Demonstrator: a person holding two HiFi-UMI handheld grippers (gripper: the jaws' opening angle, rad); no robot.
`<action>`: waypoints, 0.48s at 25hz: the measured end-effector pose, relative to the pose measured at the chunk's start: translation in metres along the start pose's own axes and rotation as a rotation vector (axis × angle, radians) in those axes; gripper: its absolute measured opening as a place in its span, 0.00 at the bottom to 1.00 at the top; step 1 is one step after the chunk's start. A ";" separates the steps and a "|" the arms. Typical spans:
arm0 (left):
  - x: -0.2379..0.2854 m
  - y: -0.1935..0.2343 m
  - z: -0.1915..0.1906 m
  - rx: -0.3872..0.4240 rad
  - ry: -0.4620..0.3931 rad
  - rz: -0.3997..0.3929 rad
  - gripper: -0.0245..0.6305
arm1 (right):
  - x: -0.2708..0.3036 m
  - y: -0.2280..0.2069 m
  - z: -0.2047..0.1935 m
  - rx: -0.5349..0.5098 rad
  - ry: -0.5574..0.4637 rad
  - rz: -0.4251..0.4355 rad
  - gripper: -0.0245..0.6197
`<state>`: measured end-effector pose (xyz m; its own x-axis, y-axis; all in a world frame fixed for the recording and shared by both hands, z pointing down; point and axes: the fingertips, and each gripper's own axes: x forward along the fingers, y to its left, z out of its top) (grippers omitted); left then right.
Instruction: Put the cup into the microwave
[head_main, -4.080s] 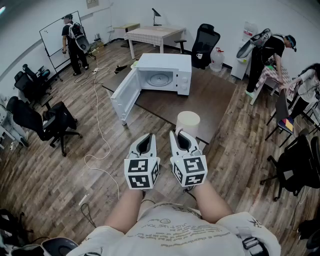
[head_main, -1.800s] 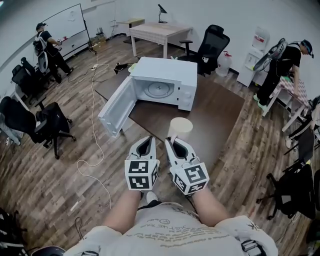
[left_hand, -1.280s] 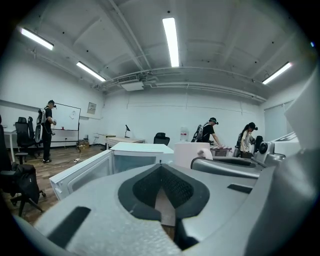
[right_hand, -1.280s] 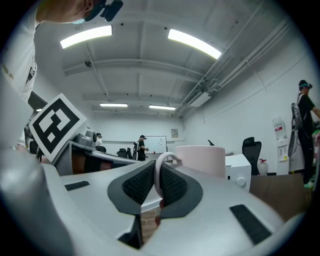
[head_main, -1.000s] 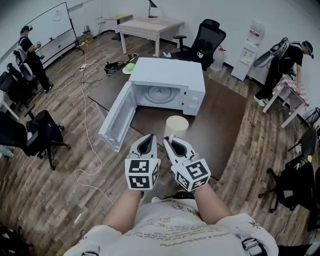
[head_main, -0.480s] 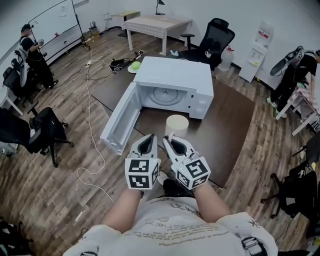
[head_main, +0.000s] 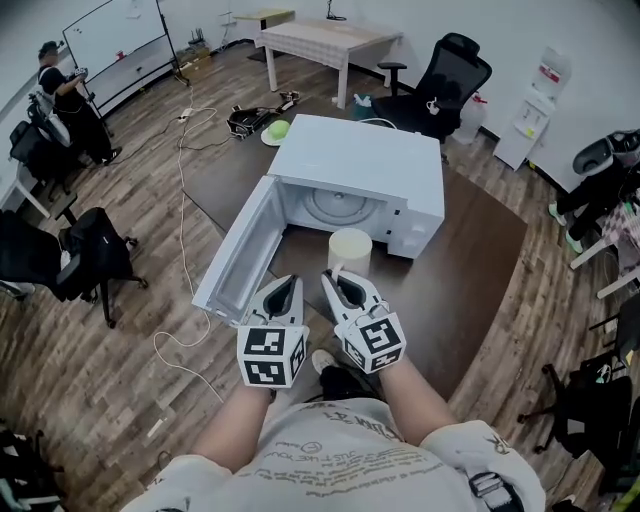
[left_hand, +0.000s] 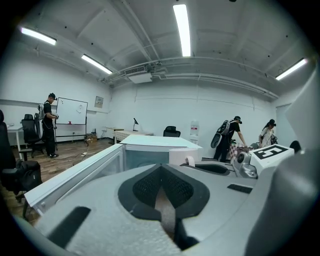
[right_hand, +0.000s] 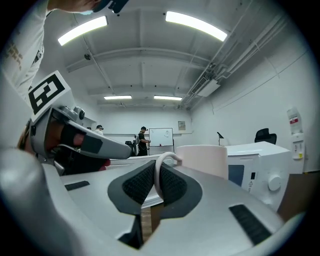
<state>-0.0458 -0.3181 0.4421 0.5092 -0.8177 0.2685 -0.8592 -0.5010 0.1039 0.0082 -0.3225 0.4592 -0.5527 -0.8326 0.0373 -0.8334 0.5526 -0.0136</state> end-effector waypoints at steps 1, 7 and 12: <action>0.006 0.004 -0.001 -0.004 0.003 0.004 0.06 | 0.008 -0.006 -0.003 -0.012 0.001 -0.003 0.09; 0.034 0.027 -0.009 -0.019 0.039 0.031 0.06 | 0.050 -0.042 -0.029 -0.049 0.027 -0.030 0.09; 0.048 0.041 -0.016 -0.003 0.069 0.049 0.06 | 0.078 -0.061 -0.049 -0.065 0.033 -0.034 0.09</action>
<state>-0.0577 -0.3733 0.4745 0.4619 -0.8196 0.3391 -0.8833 -0.4597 0.0920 0.0160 -0.4192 0.5115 -0.5221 -0.8500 0.0697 -0.8490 0.5258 0.0527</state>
